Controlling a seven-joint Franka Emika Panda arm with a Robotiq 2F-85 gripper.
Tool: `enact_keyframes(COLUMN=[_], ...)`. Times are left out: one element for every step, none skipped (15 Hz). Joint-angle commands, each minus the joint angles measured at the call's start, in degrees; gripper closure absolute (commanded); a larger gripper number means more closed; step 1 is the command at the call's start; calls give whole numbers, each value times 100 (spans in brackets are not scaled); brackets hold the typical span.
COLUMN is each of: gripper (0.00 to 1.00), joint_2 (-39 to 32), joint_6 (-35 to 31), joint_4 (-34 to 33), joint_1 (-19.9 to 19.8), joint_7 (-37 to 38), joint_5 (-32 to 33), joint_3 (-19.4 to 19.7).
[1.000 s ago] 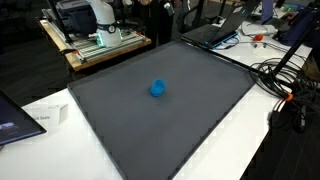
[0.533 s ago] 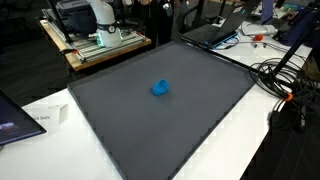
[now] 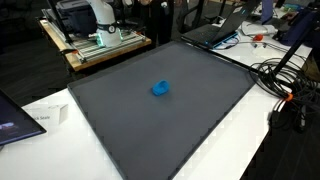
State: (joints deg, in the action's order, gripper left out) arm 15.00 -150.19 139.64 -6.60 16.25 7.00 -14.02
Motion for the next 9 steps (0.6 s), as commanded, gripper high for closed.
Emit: enact_keyframes(gripper=[0, 0, 0, 0, 0, 0, 0, 0, 0], joint_2=[-451, -536, -624, -714, -797, -873, -959, -1043, -1131], joint_6=[909, 1083, 1230, 1349, 1437, 1524, 1583, 1642, 1704], joint_4=[-778, -932, -1080, -1204, -1308, -1401, -1480, -1549, -1619], joint_1=[331, 370, 413, 434, 441, 445, 443, 426, 414], joint_7=[-40, -44, -86, -103, -90, -80, -93, -75, -97], joint_5=[-566, -712, -902, -1050, -1164, -1259, -1369, -1447, -1547], joint_3=[498, 607, 725, 826, 909, 982, 1054, 1117, 1181])
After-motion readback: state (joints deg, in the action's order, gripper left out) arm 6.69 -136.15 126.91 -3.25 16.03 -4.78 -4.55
